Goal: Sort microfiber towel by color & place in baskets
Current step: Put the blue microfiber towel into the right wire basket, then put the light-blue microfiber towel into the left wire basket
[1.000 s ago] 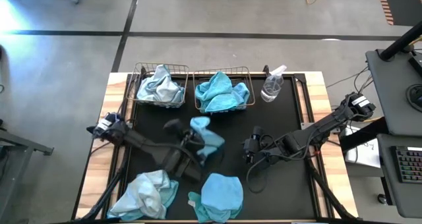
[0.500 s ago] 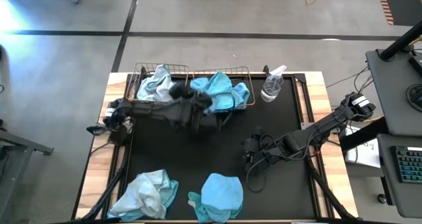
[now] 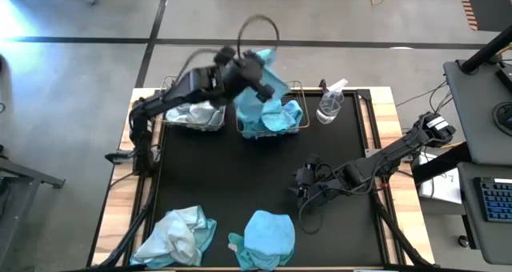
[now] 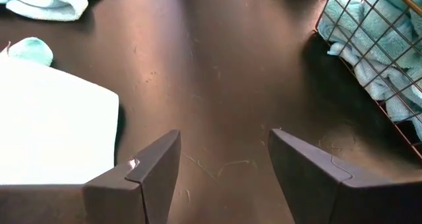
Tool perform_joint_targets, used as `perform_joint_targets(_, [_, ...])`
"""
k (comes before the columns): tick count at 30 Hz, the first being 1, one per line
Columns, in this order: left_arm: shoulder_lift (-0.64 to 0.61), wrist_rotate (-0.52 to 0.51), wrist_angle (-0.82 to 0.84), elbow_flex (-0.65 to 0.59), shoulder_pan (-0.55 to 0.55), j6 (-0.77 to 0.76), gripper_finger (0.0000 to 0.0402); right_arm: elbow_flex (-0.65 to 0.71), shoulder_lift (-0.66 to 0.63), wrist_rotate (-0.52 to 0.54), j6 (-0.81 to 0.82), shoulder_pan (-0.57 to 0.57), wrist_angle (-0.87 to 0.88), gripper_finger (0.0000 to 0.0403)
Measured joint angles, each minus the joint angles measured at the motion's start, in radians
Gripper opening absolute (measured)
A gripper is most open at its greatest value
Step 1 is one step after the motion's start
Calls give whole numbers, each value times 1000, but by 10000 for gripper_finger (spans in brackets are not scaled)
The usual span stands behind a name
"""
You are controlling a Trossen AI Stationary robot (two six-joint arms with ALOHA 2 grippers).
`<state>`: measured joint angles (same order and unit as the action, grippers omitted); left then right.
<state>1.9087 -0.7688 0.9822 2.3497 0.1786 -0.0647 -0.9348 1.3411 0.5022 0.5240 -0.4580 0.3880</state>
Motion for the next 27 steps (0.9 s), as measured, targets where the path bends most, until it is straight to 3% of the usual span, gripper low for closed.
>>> perform_joint_targets(3, [1,187,-87,-2,45,32,0,0,0,0,0,0,-1,224])
perform_joint_targets(5, [2,233,-108,-10,66,39,0,1,0,0,0,0,-3,224])
perform_joint_targets(13, [3,236,-111,-79,106,57,11,17,0,-1,0,0,-4,224])
perform_joint_targets(23, [3,244,-22,-160,121,69,99,56,0,-2,59,0,-4,224])
perform_joint_targets(27, [3,336,67,-161,117,45,131,80,0,-2,83,0,-3,224])
